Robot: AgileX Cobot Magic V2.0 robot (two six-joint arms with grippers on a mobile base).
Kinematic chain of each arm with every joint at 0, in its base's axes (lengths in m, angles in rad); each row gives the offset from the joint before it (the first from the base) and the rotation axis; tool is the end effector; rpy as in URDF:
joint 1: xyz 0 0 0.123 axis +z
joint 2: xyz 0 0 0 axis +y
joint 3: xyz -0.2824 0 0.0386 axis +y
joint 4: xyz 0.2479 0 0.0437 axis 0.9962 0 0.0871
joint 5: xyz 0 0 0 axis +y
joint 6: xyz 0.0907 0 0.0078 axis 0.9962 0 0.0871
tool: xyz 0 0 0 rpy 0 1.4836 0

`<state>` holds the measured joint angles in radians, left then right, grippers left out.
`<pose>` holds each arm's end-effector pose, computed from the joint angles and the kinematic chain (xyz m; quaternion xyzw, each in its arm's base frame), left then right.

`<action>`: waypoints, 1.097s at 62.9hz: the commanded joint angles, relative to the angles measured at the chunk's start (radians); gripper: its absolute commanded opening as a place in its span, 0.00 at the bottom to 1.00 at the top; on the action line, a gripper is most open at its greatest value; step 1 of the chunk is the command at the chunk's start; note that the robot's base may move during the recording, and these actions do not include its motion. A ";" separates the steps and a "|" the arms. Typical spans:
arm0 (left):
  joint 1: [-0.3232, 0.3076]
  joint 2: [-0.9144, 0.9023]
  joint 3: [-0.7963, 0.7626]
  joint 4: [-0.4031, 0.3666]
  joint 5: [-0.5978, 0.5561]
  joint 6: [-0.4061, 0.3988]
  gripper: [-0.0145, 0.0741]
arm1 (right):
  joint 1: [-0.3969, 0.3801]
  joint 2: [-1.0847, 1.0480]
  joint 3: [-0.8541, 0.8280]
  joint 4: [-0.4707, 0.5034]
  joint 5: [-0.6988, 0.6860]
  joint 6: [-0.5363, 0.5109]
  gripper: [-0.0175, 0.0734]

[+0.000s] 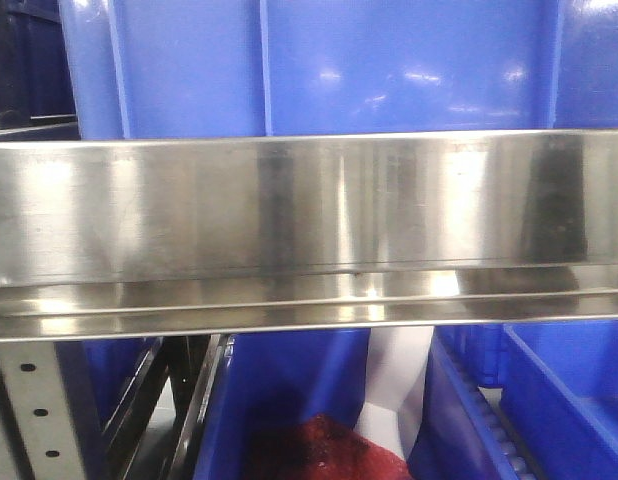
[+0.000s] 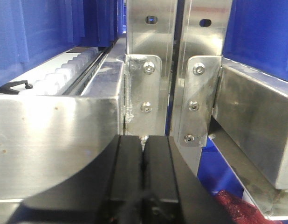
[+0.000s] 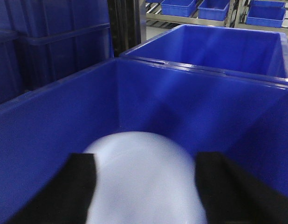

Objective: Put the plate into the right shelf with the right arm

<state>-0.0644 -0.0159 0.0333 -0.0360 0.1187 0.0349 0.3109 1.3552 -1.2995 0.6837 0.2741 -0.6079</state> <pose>0.0564 -0.0040 0.1919 0.0245 0.7237 -0.0240 0.6892 0.2955 0.1114 0.4205 -0.1513 0.7529 0.1815 0.6143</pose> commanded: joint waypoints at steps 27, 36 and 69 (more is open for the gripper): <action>-0.009 -0.007 0.008 -0.006 -0.088 -0.003 0.11 | -0.004 -0.234 -0.046 0.008 0.129 -0.003 0.79; -0.009 -0.007 0.008 -0.006 -0.088 -0.003 0.11 | -0.004 -0.350 -0.046 0.008 0.204 -0.003 0.35; -0.009 -0.007 0.008 -0.006 -0.088 -0.003 0.11 | -0.004 -0.507 -0.046 0.008 0.280 -0.002 0.25</action>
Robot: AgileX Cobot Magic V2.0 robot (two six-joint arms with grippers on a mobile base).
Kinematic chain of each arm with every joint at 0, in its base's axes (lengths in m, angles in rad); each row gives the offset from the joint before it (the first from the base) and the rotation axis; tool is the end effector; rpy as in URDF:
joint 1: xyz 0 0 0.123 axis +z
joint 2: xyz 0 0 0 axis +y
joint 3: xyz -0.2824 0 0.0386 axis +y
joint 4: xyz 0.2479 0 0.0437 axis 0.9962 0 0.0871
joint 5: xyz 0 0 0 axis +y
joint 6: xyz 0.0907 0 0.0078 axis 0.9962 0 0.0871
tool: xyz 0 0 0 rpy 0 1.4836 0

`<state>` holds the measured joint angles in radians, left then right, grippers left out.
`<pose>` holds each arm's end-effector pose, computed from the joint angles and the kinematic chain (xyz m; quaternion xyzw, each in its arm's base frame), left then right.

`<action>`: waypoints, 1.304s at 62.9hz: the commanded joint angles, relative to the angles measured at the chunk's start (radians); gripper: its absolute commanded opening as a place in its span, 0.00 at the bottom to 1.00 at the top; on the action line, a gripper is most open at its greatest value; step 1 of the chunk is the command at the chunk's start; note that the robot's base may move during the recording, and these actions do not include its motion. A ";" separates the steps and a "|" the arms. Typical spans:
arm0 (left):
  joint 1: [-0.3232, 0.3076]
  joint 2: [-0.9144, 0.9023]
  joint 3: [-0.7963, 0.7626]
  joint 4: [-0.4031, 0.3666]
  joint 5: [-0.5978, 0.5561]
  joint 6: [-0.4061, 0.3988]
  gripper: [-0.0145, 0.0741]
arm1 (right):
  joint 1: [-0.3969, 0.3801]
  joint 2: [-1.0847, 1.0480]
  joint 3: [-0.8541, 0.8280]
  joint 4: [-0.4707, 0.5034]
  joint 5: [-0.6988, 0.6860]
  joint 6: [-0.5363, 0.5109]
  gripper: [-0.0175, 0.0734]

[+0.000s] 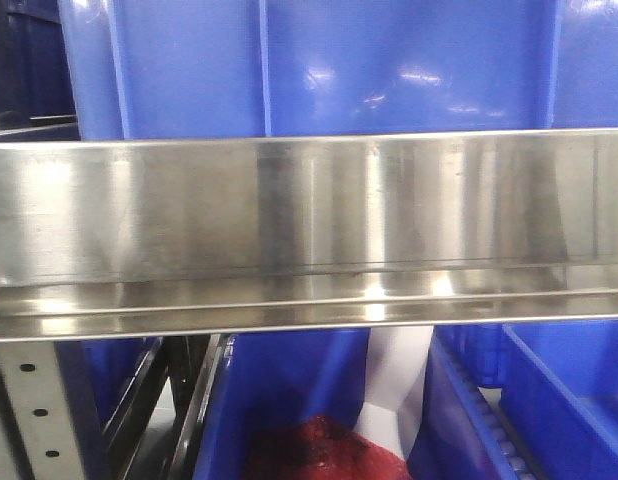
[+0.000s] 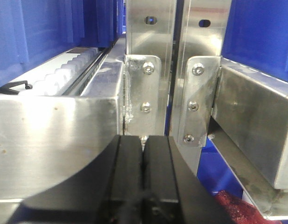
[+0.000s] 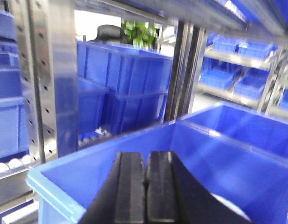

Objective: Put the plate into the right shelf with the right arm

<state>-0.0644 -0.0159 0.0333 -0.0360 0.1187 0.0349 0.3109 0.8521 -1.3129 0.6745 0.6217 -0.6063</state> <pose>0.0564 -0.0040 0.1919 0.0245 0.7237 -0.0240 0.6892 0.1140 0.0715 0.5134 -0.2470 0.6491 0.2262 0.6830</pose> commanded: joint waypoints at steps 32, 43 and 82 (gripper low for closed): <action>-0.009 -0.007 0.008 -0.006 -0.088 -0.003 0.11 | -0.005 -0.025 -0.013 -0.005 -0.161 -0.002 0.25; -0.009 -0.007 0.008 -0.006 -0.088 -0.003 0.11 | -0.084 -0.126 0.124 -0.076 -0.320 0.118 0.25; -0.009 -0.007 0.008 -0.006 -0.088 -0.003 0.11 | -0.233 -0.590 0.710 -0.656 -0.352 0.664 0.25</action>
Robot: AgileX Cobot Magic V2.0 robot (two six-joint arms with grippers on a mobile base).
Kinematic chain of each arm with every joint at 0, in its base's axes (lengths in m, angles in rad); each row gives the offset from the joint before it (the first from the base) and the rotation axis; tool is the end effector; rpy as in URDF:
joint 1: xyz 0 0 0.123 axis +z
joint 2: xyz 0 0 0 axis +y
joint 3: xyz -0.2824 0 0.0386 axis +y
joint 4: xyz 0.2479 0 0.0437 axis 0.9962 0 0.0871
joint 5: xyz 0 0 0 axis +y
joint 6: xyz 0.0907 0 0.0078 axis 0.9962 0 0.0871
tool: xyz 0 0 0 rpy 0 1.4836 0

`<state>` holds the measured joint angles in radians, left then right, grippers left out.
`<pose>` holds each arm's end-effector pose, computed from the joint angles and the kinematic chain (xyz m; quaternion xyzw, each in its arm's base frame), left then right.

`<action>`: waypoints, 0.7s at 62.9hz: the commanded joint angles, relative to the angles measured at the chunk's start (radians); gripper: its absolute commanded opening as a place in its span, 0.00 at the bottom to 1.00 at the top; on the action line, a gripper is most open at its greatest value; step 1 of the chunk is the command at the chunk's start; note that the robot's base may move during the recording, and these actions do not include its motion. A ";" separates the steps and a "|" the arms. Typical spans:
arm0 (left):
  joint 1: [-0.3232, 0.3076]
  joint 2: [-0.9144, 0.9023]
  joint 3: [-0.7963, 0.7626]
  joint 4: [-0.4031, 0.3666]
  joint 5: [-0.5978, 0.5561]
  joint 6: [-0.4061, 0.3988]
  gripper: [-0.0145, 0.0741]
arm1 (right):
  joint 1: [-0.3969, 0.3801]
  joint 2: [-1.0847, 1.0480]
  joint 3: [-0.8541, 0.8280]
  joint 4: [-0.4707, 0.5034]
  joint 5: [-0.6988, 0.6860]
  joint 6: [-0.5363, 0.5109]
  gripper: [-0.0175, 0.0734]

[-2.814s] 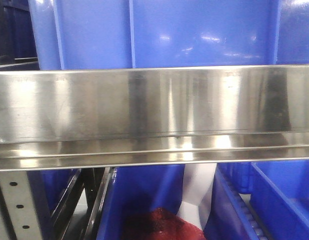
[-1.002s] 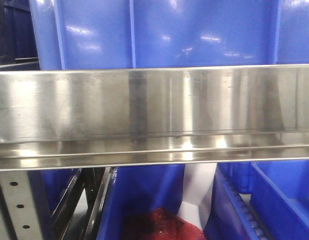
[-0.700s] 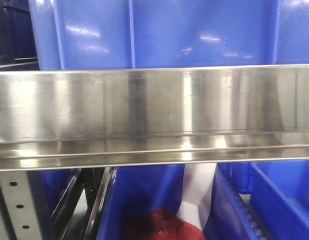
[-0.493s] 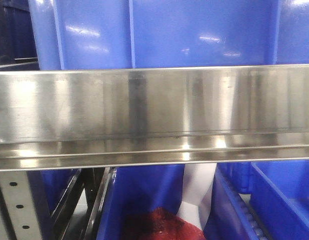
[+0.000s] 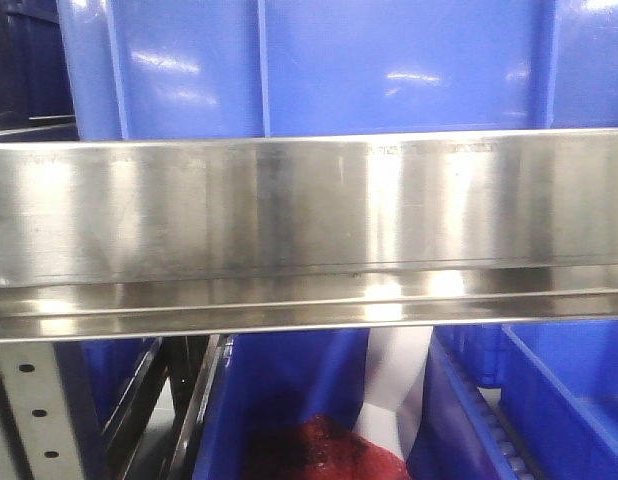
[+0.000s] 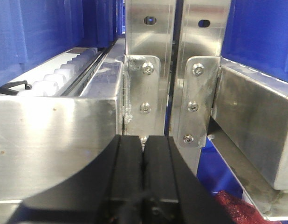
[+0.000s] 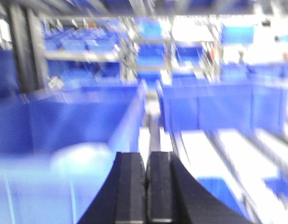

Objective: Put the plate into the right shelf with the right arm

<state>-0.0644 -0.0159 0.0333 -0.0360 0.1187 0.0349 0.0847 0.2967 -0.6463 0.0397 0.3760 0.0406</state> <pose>0.0564 -0.0040 0.1919 0.0245 0.7237 -0.0240 0.6892 0.0497 0.0056 0.3739 -0.0078 0.6851 0.0640 0.7255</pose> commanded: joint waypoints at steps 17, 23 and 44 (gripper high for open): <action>-0.009 -0.007 0.008 -0.006 -0.088 -0.003 0.11 | -0.007 -0.191 0.319 -0.021 -0.218 0.017 0.25; -0.009 -0.007 0.008 -0.006 -0.088 -0.003 0.11 | -0.007 -0.224 0.407 -0.021 -0.256 0.017 0.25; -0.009 -0.007 0.008 -0.006 -0.088 -0.003 0.11 | -0.008 -0.321 0.612 -0.021 -0.437 0.017 0.25</action>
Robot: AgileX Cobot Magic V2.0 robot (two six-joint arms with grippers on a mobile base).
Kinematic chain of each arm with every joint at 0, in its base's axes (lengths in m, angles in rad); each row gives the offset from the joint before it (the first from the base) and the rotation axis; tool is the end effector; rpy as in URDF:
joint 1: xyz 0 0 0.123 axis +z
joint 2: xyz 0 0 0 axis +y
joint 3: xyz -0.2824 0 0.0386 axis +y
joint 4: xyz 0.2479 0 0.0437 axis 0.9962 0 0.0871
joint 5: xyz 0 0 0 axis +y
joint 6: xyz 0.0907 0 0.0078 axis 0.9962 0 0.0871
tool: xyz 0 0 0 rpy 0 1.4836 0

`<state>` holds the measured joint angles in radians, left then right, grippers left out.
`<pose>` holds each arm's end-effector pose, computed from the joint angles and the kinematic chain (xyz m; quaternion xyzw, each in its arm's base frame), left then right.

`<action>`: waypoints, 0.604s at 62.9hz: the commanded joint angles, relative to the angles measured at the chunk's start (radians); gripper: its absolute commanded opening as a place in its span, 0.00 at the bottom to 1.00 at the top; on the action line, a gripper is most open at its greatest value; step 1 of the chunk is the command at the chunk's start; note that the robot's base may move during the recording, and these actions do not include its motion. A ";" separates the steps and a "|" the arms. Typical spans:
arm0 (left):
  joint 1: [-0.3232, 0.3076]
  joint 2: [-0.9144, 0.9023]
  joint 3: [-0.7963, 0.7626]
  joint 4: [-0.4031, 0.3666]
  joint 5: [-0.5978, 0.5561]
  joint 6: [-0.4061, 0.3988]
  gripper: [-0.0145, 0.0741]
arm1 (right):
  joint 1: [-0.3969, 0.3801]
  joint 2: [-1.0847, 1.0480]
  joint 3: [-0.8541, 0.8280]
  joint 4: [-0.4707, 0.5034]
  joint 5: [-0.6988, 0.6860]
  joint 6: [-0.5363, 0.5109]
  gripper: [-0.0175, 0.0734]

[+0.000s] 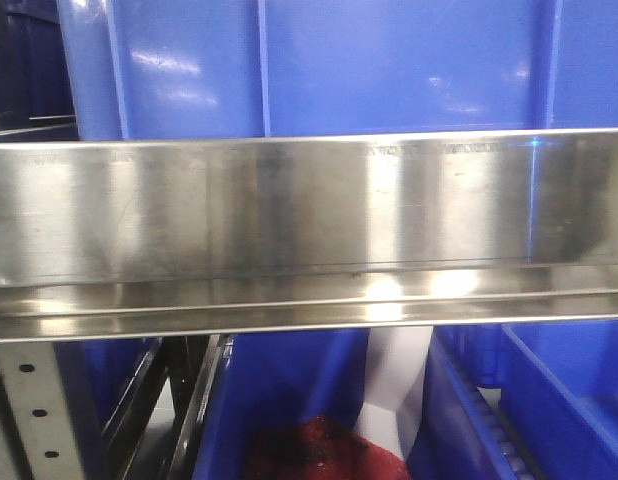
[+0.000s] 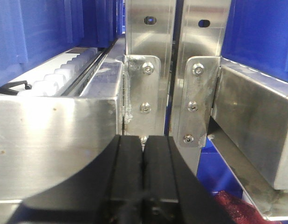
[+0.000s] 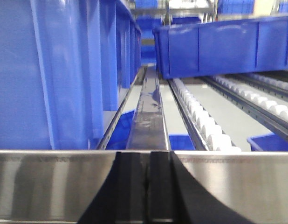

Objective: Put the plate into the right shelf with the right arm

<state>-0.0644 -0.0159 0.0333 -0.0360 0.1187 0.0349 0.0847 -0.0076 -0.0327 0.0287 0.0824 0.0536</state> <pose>0.0564 -0.0040 0.1919 0.0245 0.7237 -0.0240 0.6892 0.0540 0.0048 0.2171 -0.0017 0.6910 0.0611 0.7203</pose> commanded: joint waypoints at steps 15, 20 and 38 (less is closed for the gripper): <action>-0.009 -0.007 0.008 -0.006 -0.088 -0.003 0.11 | -0.057 -0.015 0.008 -0.010 -0.142 0.004 0.25; -0.009 -0.007 0.008 -0.006 -0.088 -0.003 0.11 | -0.075 -0.015 0.010 -0.010 -0.142 0.004 0.25; -0.009 -0.007 0.008 -0.006 -0.088 -0.003 0.11 | -0.067 -0.016 0.054 -0.010 -0.163 0.005 0.25</action>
<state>-0.0644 -0.0159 0.0333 -0.0360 0.1187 0.0349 0.0166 -0.0115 0.0261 0.0287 0.0226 0.0544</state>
